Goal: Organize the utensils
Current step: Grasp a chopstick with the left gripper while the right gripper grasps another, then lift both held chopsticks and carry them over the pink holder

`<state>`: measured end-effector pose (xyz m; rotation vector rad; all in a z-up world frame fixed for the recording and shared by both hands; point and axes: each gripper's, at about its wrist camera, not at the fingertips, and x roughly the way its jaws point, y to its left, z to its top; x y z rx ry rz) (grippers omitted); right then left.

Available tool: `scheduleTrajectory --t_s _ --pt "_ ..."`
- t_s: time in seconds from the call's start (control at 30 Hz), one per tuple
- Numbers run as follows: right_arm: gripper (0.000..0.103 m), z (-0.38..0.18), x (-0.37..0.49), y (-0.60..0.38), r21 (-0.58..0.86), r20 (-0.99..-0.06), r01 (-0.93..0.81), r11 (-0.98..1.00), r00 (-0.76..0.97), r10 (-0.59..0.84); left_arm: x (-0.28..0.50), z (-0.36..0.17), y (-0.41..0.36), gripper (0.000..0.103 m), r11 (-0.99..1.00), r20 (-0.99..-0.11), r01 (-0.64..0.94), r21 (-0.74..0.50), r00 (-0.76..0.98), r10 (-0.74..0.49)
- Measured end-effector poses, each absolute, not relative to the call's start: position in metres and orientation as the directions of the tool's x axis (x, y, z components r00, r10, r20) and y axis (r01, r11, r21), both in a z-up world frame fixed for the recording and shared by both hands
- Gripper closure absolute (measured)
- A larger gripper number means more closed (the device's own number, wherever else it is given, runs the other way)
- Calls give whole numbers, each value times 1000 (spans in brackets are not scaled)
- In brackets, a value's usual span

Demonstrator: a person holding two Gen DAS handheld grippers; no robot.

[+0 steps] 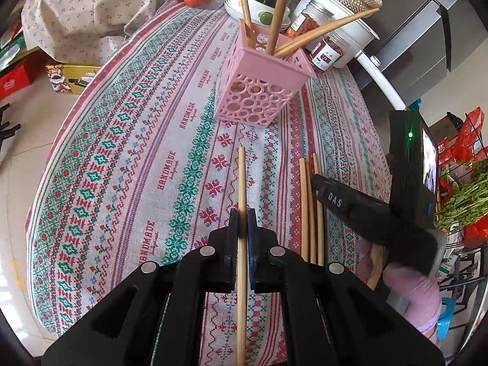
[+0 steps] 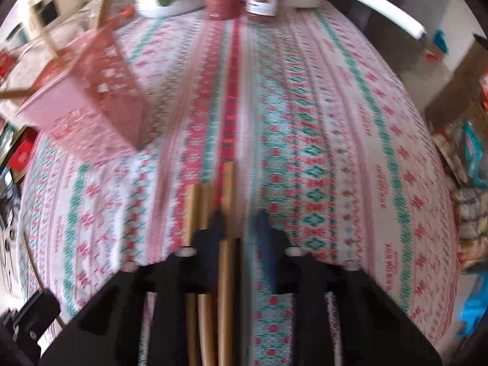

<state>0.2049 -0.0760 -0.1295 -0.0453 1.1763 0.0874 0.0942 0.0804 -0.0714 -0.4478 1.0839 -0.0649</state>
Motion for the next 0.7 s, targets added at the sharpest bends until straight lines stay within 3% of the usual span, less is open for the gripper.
scheduleTrajectory --t_s 0.03,0.23,0.7 --pt "96 -129 204 -76 25 -924 -97 995 378 60 94 -71 80 98 909 -835 -159 -384 480 -269" --pt "97 -115 195 -111 331 -859 -67 941 391 330 89 -55 78 98 888 -761 -92 -451 560 -328" --pt "97 -28 117 -167 411 -664 -131 902 635 395 48 -15 69 98 882 -624 -27 -470 718 -310"
